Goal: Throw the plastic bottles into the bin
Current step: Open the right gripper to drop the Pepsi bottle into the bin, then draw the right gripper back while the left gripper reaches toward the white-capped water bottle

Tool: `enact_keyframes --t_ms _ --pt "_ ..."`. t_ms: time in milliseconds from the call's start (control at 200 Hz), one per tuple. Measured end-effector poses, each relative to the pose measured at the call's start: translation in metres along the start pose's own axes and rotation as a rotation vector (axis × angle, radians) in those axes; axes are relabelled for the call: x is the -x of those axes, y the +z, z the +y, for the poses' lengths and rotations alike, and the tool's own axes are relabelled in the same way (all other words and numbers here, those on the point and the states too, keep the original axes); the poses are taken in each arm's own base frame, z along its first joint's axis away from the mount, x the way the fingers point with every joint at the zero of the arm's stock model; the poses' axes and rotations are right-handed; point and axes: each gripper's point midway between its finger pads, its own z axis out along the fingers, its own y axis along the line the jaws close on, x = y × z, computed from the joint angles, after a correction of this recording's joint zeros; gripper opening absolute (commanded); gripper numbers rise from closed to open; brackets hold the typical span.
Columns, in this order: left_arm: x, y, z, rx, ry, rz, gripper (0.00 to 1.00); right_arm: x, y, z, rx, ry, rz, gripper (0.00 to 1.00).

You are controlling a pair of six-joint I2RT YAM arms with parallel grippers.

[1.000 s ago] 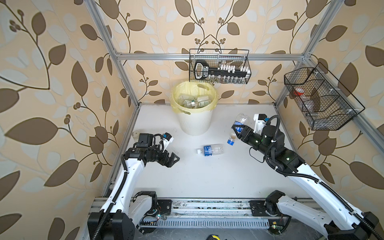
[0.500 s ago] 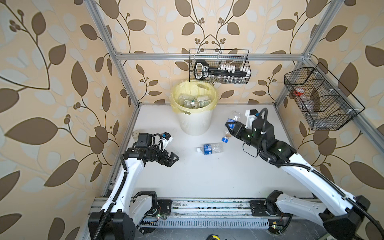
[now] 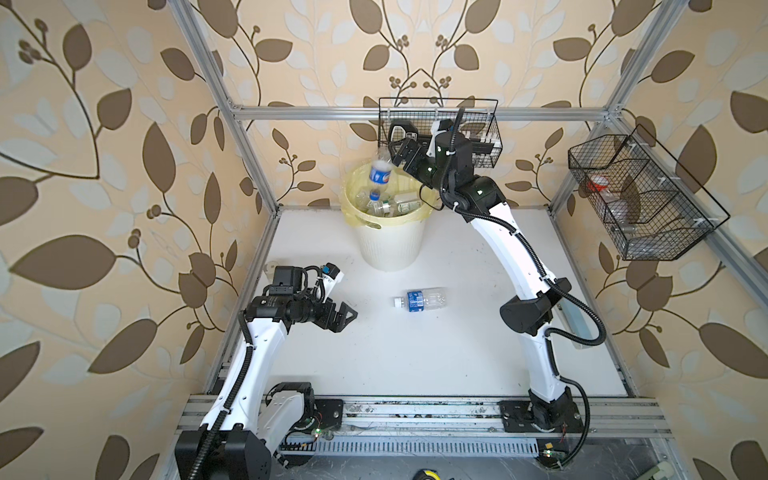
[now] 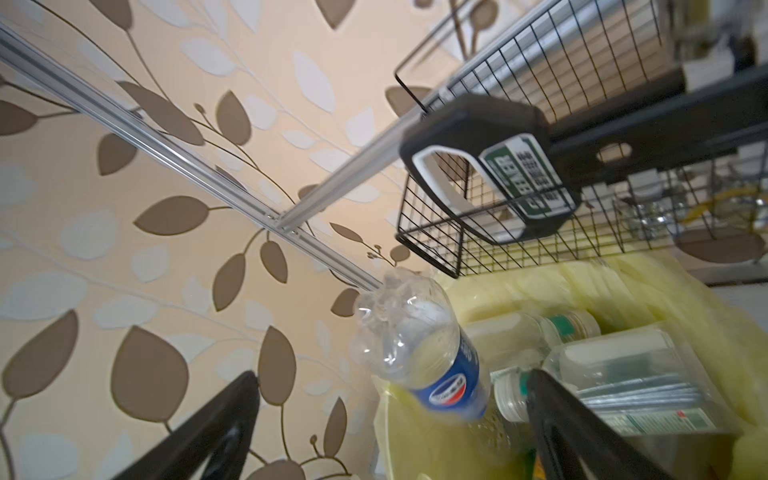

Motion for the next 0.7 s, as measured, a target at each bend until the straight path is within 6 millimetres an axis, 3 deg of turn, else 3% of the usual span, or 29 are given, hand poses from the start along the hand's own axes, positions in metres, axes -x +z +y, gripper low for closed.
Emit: enact_keyframes --t_ms 65,170,235,340,475,565,700 --pt "0.001 -0.002 0.001 0.003 -0.004 -0.001 0.99 -0.023 -0.006 -0.025 -0.063 -0.013 0.059 1.00" --pt "0.006 -0.006 -0.001 0.008 0.006 -0.016 0.99 -0.048 -0.038 -0.055 -0.122 -0.034 0.114 1.00" --pt "0.007 -0.007 -0.001 0.009 0.009 -0.022 0.99 -0.046 -0.061 -0.057 -0.117 -0.042 0.099 1.00" --pt "0.007 -0.007 -0.001 0.009 0.008 -0.020 0.99 -0.024 -0.096 -0.046 -0.067 -0.037 0.038 1.00" --pt "0.005 -0.004 0.000 0.005 0.000 -0.010 0.99 -0.002 -0.120 -0.034 -0.015 -0.037 -0.017 1.00" --pt "0.005 -0.004 0.000 0.004 -0.001 -0.007 0.99 -0.013 -0.127 -0.044 -0.023 -0.049 0.001 1.00" --pt "0.006 -0.006 -0.001 0.007 0.004 -0.014 0.99 -0.049 -0.129 -0.077 -0.078 -0.055 0.078 1.00"
